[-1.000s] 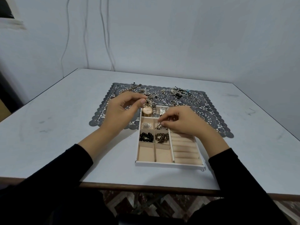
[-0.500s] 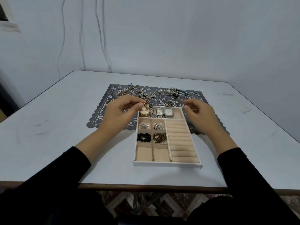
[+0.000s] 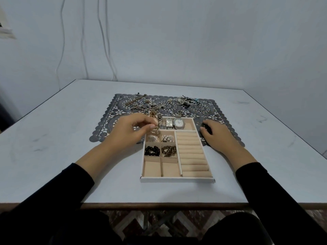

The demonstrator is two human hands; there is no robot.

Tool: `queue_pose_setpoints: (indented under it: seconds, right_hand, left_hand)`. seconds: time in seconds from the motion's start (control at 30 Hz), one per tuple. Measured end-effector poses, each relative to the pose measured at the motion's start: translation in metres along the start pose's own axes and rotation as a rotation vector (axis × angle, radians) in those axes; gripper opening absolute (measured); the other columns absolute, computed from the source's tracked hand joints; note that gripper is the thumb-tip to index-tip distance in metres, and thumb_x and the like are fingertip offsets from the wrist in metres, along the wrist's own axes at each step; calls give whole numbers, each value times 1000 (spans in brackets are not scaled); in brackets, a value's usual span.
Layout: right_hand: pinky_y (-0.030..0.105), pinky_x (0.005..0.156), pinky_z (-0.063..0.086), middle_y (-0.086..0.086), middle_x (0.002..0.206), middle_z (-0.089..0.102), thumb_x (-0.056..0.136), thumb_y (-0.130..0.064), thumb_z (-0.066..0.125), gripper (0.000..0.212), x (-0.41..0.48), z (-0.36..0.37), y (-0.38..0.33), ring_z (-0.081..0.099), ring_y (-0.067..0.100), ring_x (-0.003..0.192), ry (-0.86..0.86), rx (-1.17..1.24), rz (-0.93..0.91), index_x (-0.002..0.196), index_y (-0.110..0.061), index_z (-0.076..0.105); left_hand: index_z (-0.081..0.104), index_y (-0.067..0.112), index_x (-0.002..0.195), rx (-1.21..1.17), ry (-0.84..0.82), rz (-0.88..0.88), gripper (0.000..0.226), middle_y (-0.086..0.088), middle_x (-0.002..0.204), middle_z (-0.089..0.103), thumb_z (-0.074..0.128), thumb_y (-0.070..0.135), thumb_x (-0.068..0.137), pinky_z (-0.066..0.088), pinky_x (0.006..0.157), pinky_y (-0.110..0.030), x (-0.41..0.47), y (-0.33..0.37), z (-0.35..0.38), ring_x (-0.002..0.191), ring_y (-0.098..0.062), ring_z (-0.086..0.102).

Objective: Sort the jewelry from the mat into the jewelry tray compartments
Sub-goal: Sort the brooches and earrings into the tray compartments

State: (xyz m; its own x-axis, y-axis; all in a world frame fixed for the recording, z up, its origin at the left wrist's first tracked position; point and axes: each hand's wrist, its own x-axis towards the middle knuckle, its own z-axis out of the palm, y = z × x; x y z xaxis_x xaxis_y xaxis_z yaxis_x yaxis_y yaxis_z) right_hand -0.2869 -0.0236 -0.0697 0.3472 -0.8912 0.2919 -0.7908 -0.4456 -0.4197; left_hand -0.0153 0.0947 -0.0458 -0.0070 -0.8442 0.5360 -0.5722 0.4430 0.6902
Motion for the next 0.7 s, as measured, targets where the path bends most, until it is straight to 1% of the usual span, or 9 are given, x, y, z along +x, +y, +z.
queue_pose_setpoints:
  seconds: [0.07, 0.13, 0.2, 0.27, 0.33, 0.4, 0.47, 0.57, 0.7]
  right_hand:
    - [26, 73, 33, 10, 106, 65, 96, -25, 50, 27, 0, 0, -1, 56, 26, 98, 4, -1, -2, 112, -6, 61]
    - [25, 72, 32, 10, 105, 65, 96, -26, 50, 27, 0, 1, 0, 56, 25, 96, 4, 0, -5, 112, -7, 61]
    - [25, 73, 31, 9, 106, 65, 96, -27, 49, 28, 1, 2, 2, 56, 24, 97, -3, -2, -3, 113, -8, 60]
    - [24, 73, 32, 8, 108, 65, 96, -28, 50, 29, 2, 3, 4, 56, 24, 98, -6, -7, -5, 116, -9, 60]
    - [25, 73, 32, 8, 108, 65, 96, -28, 49, 29, 3, 4, 5, 56, 24, 98, -3, -18, -7, 115, -9, 60]
    - [25, 73, 32, 9, 108, 65, 96, -28, 49, 28, 4, 4, 5, 56, 25, 98, -1, -22, -11, 114, -8, 60]
    - [25, 74, 32, 9, 108, 65, 96, -27, 49, 28, 4, 4, 5, 56, 25, 99, 2, -26, -17, 114, -8, 60]
    - [25, 73, 32, 8, 107, 65, 96, -28, 49, 28, 4, 4, 5, 56, 23, 97, 5, -26, -12, 113, -9, 60]
    - [25, 74, 33, 8, 109, 64, 96, -27, 50, 28, 3, 4, 5, 56, 23, 99, 11, -24, -16, 113, -9, 60]
  left_hand:
    - [72, 26, 92, 36, -33, 7, 17, 16, 85, 71, 71, 10, 87, 54, 73, -18, 1, -1, -2, 81, -7, 67]
    - [73, 21, 93, 60, -58, 13, 13, 19, 81, 70, 70, 9, 87, 52, 67, -15, 1, -1, -4, 76, -3, 66]
    - [74, 18, 93, 106, -81, 46, 11, 18, 80, 70, 71, 9, 87, 50, 69, -13, 2, -2, -8, 76, -3, 65]
    - [73, 19, 92, 151, -107, 82, 12, 14, 85, 70, 71, 9, 86, 51, 72, -15, 2, -2, -9, 79, -7, 66]
    - [73, 24, 89, 168, -132, 79, 14, 10, 88, 68, 71, 10, 86, 49, 72, -15, 3, -2, -10, 78, -12, 64]
    - [76, 24, 88, 179, -162, 68, 13, 10, 89, 65, 72, 12, 86, 46, 71, -13, 5, -2, -11, 78, -14, 63]
    - [78, 22, 91, 191, -192, 72, 11, 9, 89, 65, 73, 14, 86, 44, 70, -12, 6, -2, -11, 80, -13, 62]
    - [79, 25, 92, 215, -226, 69, 12, 11, 89, 67, 74, 17, 84, 47, 74, -15, 7, -2, -12, 83, -10, 64]
    - [79, 28, 93, 242, -239, 49, 13, 13, 89, 68, 75, 20, 83, 46, 77, -10, 7, -1, -11, 85, -4, 65]
